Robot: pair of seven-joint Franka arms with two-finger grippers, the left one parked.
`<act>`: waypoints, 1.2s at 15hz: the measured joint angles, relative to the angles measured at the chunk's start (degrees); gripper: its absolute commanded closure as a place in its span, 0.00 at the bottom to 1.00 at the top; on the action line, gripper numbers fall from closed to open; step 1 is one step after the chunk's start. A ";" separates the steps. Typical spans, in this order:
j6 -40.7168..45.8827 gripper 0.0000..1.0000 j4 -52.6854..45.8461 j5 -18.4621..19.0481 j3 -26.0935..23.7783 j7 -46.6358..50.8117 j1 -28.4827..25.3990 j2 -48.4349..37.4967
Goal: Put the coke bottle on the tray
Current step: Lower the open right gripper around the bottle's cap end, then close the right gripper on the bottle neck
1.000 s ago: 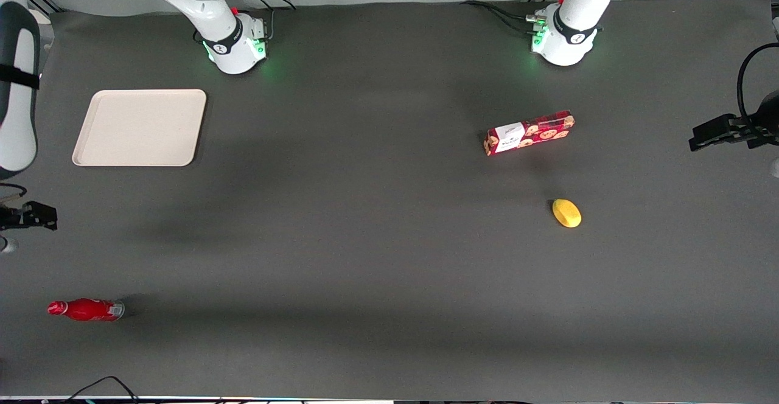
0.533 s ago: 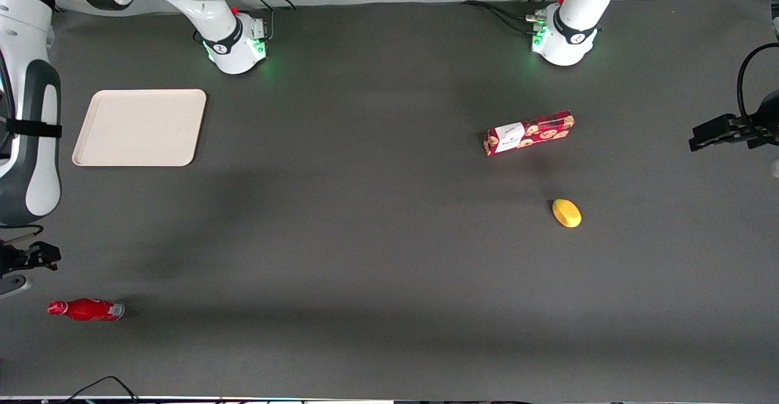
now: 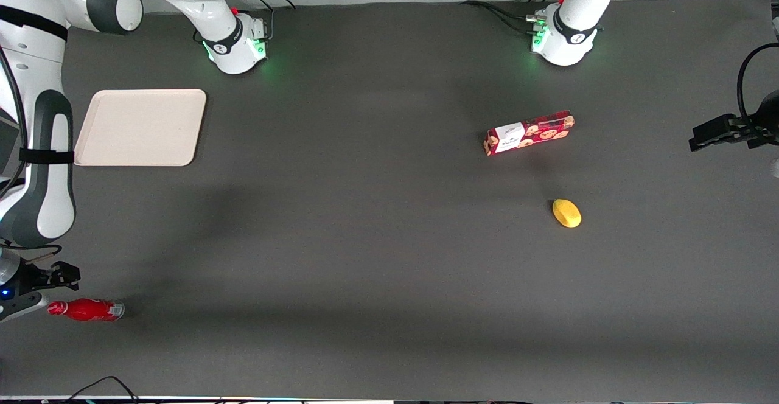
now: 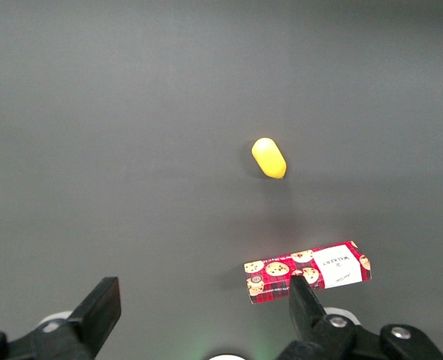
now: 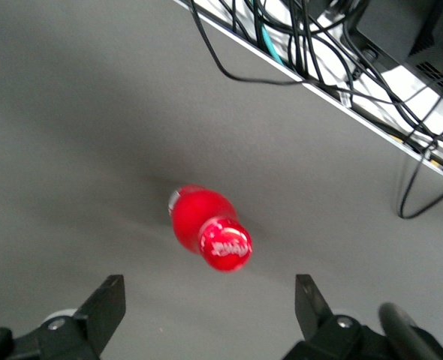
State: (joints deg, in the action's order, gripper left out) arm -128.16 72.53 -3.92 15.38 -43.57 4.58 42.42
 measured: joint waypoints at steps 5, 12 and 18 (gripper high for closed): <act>0.26 0.00 -3.42 -4.17 0.01 -1.25 0.08 2.79; 0.26 0.34 -6.29 -7.63 0.61 -6.35 1.46 5.68; 0.74 0.61 -6.63 -7.65 0.87 -6.74 1.51 5.70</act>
State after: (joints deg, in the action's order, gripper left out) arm -127.42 65.90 -11.58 16.25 -50.31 6.08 48.12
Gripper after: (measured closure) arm 0.533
